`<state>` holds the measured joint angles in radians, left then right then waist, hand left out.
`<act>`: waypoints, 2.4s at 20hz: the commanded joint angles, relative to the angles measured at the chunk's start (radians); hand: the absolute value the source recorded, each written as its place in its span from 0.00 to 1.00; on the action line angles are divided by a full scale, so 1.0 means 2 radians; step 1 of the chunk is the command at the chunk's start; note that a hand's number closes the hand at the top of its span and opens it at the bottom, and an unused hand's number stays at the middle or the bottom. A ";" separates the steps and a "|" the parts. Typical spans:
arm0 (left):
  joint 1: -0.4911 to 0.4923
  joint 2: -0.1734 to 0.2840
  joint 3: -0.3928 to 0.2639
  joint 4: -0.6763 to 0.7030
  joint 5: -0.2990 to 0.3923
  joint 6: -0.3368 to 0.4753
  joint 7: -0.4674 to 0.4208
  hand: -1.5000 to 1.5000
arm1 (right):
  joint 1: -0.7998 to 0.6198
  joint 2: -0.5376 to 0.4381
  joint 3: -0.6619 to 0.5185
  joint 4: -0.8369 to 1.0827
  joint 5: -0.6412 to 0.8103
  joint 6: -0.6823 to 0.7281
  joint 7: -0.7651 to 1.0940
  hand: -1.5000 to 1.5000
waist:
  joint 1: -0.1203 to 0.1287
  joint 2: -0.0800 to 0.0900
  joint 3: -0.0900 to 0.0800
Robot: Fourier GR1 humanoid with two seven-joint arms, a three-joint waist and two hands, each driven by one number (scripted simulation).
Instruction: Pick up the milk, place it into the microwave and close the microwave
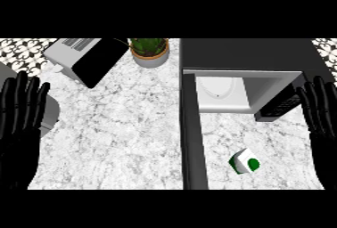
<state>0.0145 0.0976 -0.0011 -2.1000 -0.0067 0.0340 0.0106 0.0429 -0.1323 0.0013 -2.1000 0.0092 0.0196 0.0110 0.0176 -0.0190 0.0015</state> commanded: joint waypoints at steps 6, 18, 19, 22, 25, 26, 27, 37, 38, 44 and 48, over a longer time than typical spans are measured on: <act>0.004 -0.003 -0.009 0.001 -0.008 -0.010 0.000 0.00 | 0.091 0.032 0.119 -0.034 0.031 0.048 -0.065 0.00 | -0.011 0.008 -0.001; 0.182 -0.030 -0.038 -0.090 0.040 -0.036 0.005 0.00 | 0.278 0.006 0.237 -0.085 -0.032 0.102 -0.127 0.00 | -0.011 0.007 -0.001; 0.177 -0.036 -0.052 -0.097 0.027 -0.032 0.008 0.00 | 0.256 0.015 0.225 -0.062 -0.018 0.086 -0.130 0.00 | -0.010 0.008 -0.001; 0.218 -0.032 -0.034 -0.065 0.048 -0.058 -0.059 0.00 | 0.264 0.033 0.251 -0.044 0.037 0.053 -0.158 0.00 | -0.009 0.008 -0.001; 0.248 -0.029 -0.039 -0.095 0.051 -0.063 -0.051 0.00 | 0.291 0.024 0.237 -0.071 0.063 0.030 -0.167 0.00 | -0.010 0.007 -0.001; 0.270 -0.038 -0.052 -0.059 0.038 -0.072 -0.099 0.00 | 0.264 0.025 0.211 -0.084 0.048 0.024 -0.138 0.00 | -0.008 0.007 -0.001; 0.264 -0.042 -0.063 -0.103 0.028 -0.056 -0.063 0.00 | 0.260 0.038 0.215 -0.022 0.068 0.016 -0.194 0.00 | -0.008 0.008 -0.001; 0.315 -0.033 -0.057 -0.112 0.037 -0.085 -0.098 0.00 | 0.162 0.054 0.130 0.072 0.052 -0.022 -0.190 0.00 | -0.004 0.009 -0.001; 0.314 -0.031 -0.032 -0.076 0.050 -0.092 -0.128 0.00 | 0.182 0.048 0.129 0.099 0.050 -0.019 -0.231 0.00 | -0.005 0.009 -0.001; 0.304 -0.030 -0.032 -0.074 0.043 -0.099 -0.126 0.00 | 0.154 0.042 0.097 0.151 0.037 -0.027 -0.238 0.00 | -0.007 0.009 -0.001; 0.339 -0.044 -0.062 -0.052 0.022 -0.107 -0.176 0.00 | 0.117 0.047 0.071 0.193 0.038 -0.041 -0.250 0.00 | -0.005 0.009 -0.001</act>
<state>0.6944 0.0198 -0.1175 -2.2603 0.0539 -0.1689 -0.2858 0.3516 -0.0379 0.2001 -1.7875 0.0926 -0.0472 -0.4870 0.0070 -0.0015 0.0003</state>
